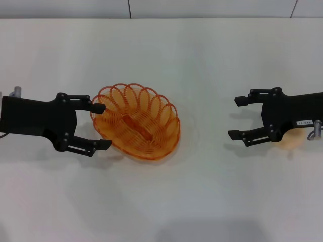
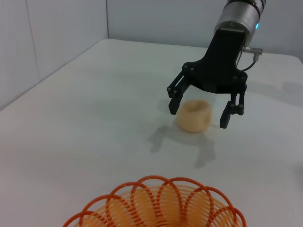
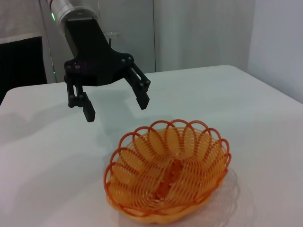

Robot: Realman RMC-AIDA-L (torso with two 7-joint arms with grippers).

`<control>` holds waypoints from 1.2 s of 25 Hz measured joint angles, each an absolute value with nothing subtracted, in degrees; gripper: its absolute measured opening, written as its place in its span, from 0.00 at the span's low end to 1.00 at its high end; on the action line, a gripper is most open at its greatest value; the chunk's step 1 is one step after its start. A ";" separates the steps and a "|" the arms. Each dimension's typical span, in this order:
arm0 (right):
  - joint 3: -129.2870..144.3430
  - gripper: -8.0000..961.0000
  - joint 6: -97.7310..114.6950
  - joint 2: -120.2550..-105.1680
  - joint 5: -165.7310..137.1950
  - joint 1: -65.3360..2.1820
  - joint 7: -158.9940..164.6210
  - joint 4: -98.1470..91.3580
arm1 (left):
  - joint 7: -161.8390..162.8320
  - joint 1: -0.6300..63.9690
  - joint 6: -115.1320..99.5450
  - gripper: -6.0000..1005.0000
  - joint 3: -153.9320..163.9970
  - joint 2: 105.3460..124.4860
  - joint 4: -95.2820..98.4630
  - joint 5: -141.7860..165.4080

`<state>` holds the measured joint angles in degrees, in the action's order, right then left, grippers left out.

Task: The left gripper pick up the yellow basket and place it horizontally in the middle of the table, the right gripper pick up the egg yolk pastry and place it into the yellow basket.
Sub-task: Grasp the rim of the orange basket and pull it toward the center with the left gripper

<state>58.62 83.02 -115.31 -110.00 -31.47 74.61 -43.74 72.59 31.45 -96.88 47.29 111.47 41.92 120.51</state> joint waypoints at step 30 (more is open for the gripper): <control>58.62 0.91 82.96 -115.31 -110.21 -30.95 74.41 -43.83 | 96.26 32.41 -96.66 0.87 47.32 113.09 53.56 122.57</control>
